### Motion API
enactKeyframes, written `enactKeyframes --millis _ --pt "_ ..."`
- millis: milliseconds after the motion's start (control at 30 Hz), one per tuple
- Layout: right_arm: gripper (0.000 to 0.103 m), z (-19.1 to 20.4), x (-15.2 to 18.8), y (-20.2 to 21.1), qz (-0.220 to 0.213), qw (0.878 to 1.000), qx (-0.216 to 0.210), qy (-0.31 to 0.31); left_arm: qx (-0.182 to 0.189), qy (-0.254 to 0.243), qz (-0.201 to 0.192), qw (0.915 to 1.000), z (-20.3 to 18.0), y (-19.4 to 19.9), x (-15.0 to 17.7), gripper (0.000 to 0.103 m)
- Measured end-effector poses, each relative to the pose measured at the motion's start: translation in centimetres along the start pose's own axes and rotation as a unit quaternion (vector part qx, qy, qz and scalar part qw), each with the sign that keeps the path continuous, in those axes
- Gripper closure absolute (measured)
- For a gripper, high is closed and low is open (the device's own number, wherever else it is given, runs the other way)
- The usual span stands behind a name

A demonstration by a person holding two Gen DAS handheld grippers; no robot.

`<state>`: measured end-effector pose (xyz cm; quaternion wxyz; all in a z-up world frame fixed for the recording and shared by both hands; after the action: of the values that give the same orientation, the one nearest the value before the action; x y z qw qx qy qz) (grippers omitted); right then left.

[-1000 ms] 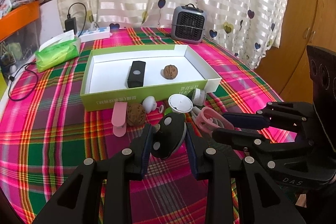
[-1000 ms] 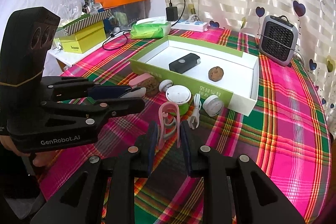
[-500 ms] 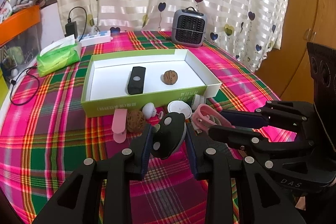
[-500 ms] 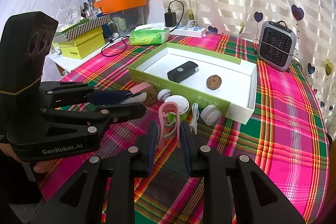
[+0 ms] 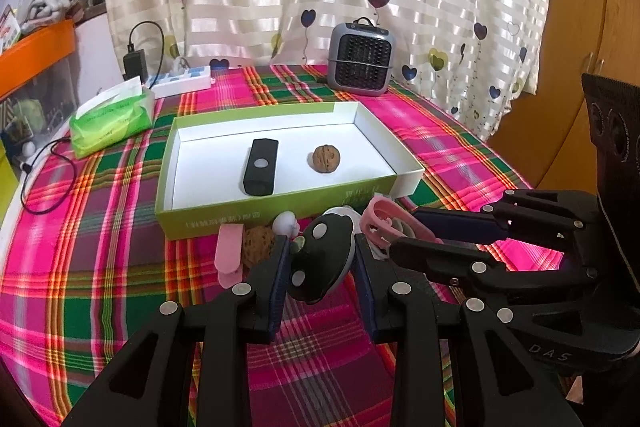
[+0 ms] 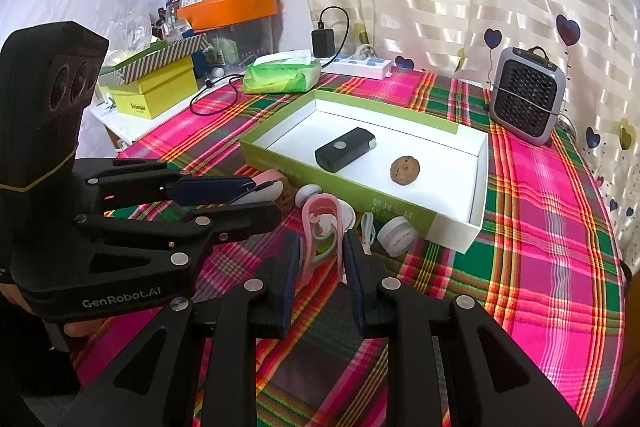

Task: Organize objects
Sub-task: 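Lift the black disc with the left tool while the right tool lifts the pink clip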

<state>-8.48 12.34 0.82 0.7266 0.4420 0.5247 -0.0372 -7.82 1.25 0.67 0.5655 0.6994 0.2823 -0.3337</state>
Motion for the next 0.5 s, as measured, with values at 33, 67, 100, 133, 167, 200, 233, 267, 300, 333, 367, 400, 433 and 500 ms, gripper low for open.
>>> enactKeyframes --millis 33,67,100,133,167,200,233,267,300,333,367,400,433,500 --pt "0.079 -0.1 -0.2 0.0 -0.001 1.0 0.0 0.0 0.0 -0.001 -0.001 1.0 0.1 -0.1 -0.1 0.074" --pt "0.079 -0.2 -0.3 -0.1 -0.001 1.0 0.0 0.0 0.0 -0.001 -0.001 1.0 0.2 -0.1 -0.2 0.074" --pt "0.079 -0.3 -0.4 -0.1 -0.002 1.0 0.001 0.0 -0.001 -0.001 -0.001 1.0 0.2 -0.1 -0.2 0.074" --pt "0.079 -0.3 -0.5 -0.2 -0.003 1.0 0.001 0.0 -0.001 -0.001 -0.001 1.0 0.2 -0.2 -0.4 0.074" --pt "0.079 -0.3 -0.6 -0.2 -0.003 1.0 0.001 0.0 -0.002 -0.001 -0.001 1.0 0.3 -0.2 -0.4 0.074" --pt "0.079 -0.4 -0.7 -0.3 -0.003 1.0 0.002 0.0 -0.002 -0.001 -0.001 1.0 0.4 -0.3 -0.5 0.074" --pt "0.079 -0.4 -0.8 -0.3 -0.004 1.0 0.002 0.0 -0.003 -0.001 0.0 1.0 0.5 -0.3 -0.6 0.074" --pt "0.079 -0.5 -0.9 -0.4 -0.004 1.0 0.002 0.0 -0.004 -0.001 0.0 1.0 0.7 -0.4 -0.8 0.074" --pt "0.079 -0.5 -1.0 -0.5 -0.004 1.0 0.002 0.0 -0.005 -0.001 0.0 1.0 0.6 -0.6 -0.9 0.074" --pt "0.079 -0.6 -1.1 -0.5 -0.004 1.0 0.002 0.0 -0.005 -0.001 0.0 1.0 0.5 -0.7 -1.0 0.074" --pt "0.079 -0.6 -1.1 -0.6 -0.005 1.0 0.002 0.001 -0.006 -0.001 0.0 1.0 0.7 -0.8 -1.1 0.074" --pt "0.079 -0.6 -1.2 -0.7 -0.005 1.0 0.003 0.001 -0.007 -0.001 0.001 1.0 0.6 -1.0 -1.1 0.074" --pt "0.079 -0.7 -1.3 -0.7 -0.005 1.0 0.003 0.001 -0.009 -0.002 0.001 1.0 0.4 -1.1 -1.1 0.074" --pt "0.079 -0.7 -1.4 -0.8 -0.006 1.0 0.003 0.002 -0.012 -0.002 0.002 0.9999 0.6 -1.2 -1.3 0.074"
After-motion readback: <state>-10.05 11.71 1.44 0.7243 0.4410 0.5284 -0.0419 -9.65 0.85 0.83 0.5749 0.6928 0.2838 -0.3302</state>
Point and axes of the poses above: each gripper's, at about its wrist camera, not at the fingertips, and y roughly against the way its jaws point, z to its left, x to its underside, the point moved 6 cm from there along -y, roughly the way its jaws point, and after that the axes turned 4 degrees about -z, right-handed, at the moved point
